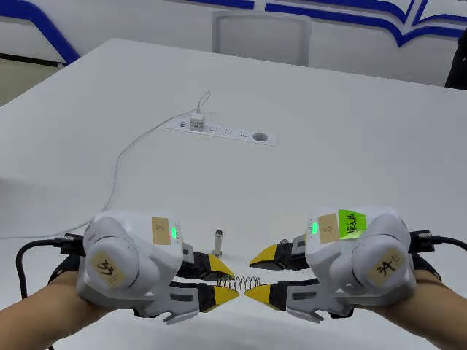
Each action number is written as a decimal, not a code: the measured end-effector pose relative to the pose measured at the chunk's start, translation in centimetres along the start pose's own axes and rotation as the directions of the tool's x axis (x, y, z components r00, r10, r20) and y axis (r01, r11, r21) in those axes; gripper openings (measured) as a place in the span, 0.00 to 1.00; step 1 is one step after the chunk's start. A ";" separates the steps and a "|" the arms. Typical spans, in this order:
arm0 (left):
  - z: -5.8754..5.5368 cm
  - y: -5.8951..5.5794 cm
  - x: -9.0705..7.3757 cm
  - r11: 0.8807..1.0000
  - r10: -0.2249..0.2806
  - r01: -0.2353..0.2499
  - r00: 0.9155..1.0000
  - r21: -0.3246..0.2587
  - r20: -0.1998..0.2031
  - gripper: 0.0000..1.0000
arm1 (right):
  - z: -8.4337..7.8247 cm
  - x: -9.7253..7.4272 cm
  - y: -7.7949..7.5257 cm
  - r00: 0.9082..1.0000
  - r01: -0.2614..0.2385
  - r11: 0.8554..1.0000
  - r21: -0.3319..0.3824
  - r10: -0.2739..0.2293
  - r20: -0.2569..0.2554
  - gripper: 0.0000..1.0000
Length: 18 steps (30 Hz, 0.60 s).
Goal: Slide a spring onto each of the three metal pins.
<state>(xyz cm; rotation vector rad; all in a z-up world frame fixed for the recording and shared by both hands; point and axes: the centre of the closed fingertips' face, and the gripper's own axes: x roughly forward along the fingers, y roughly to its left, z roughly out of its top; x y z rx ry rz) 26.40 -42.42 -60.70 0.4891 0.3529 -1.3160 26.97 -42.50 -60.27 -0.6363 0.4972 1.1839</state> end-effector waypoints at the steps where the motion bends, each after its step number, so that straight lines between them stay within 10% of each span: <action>1: 0.0 0.0 0.0 1.000 0.001 -0.001 1.000 0.004 0.001 0.11 | -0.1 0.0 -0.1 1.000 0.000 1.000 0.001 0.000 0.001 0.20; 18: 0.1 0.0 -0.5 1.000 0.006 -0.006 1.000 0.030 0.008 0.11 | 0.1 -0.1 0.5 0.998 -0.050 0.998 0.034 0.049 0.030 0.11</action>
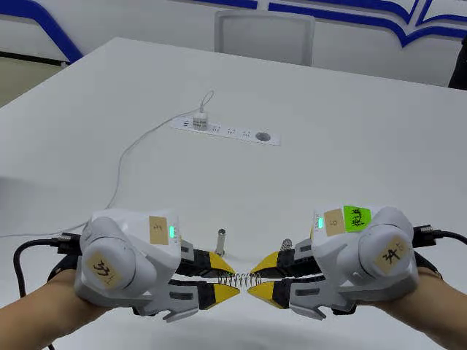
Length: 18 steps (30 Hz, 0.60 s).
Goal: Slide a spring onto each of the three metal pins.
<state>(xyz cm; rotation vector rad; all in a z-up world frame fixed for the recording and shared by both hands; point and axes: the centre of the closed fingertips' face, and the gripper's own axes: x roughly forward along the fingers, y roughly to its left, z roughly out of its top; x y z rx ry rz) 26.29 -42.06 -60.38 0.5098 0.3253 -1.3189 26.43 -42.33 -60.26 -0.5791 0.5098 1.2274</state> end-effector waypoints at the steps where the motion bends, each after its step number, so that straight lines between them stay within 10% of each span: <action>1: -0.1 -0.1 0.0 1.000 0.001 -0.001 1.000 0.017 -0.012 0.10 | 0.3 -0.1 0.0 1.000 -0.002 1.000 -0.006 0.002 0.019 0.11; 18: -0.6 0.4 0.4 0.999 0.027 -0.027 0.999 0.017 -0.034 0.10 | 3.2 -0.5 0.5 0.990 -0.053 0.998 0.030 0.048 0.134 0.11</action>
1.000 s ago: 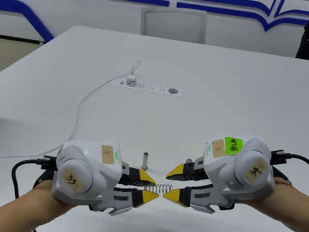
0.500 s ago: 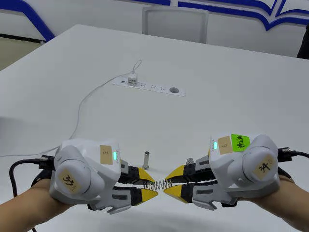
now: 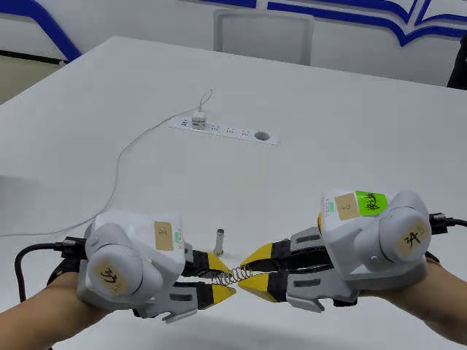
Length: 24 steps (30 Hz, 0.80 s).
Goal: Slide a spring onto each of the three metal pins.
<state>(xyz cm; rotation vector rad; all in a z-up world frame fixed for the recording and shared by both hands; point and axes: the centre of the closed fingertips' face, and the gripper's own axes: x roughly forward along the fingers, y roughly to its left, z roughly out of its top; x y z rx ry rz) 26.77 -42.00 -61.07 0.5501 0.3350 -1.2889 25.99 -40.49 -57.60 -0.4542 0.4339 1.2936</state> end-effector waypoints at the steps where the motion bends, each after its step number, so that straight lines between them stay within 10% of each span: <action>1: 0.1 0.0 0.0 1.000 0.001 -0.001 1.000 -0.003 0.004 0.10 | 0.3 0.0 0.0 1.000 -0.001 1.000 0.008 0.001 0.013 0.11; 24: 0.5 0.1 -0.1 0.999 0.018 -0.016 0.999 -0.045 0.040 0.10 | 2.1 1.0 0.5 0.998 -0.002 0.997 0.080 -0.003 0.064 0.13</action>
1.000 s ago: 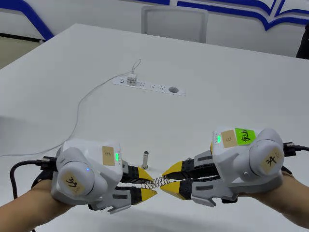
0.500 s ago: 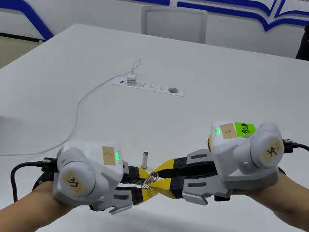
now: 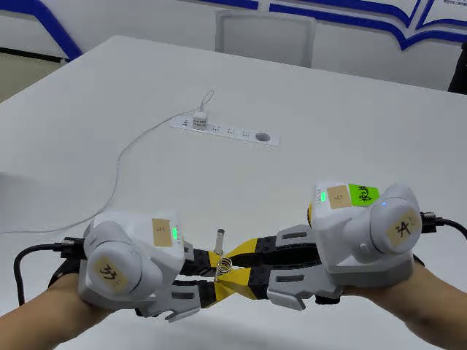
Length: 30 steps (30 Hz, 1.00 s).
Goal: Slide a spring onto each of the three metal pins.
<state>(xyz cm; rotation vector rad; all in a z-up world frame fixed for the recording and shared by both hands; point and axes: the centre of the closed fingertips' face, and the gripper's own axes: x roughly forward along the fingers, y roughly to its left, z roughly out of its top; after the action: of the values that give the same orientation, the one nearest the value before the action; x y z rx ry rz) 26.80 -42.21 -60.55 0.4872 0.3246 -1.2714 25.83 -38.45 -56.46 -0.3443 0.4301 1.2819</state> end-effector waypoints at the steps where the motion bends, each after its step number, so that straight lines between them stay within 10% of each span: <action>1: 0.0 0.0 0.0 1.000 0.001 -0.001 1.000 0.001 -0.001 0.10 | 0.1 0.0 0.0 1.000 0.000 1.000 -0.003 0.000 0.005 0.13; 20: 0.5 1.5 -1.1 0.997 0.078 -0.077 0.996 -0.027 0.040 0.13 | 1.4 0.1 -1.3 0.997 0.060 0.998 -0.009 -0.060 0.039 0.11; 30: -0.8 2.6 -2.3 0.989 0.132 -0.131 0.991 -0.066 0.013 0.33 | 1.8 0.3 -2.5 0.996 0.081 0.997 -0.017 -0.081 0.037 0.11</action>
<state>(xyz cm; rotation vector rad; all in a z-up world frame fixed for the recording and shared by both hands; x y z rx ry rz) 28.70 -39.36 -59.71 0.4351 0.3132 -1.1330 28.52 -38.00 -55.02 -0.3499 0.3703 1.2117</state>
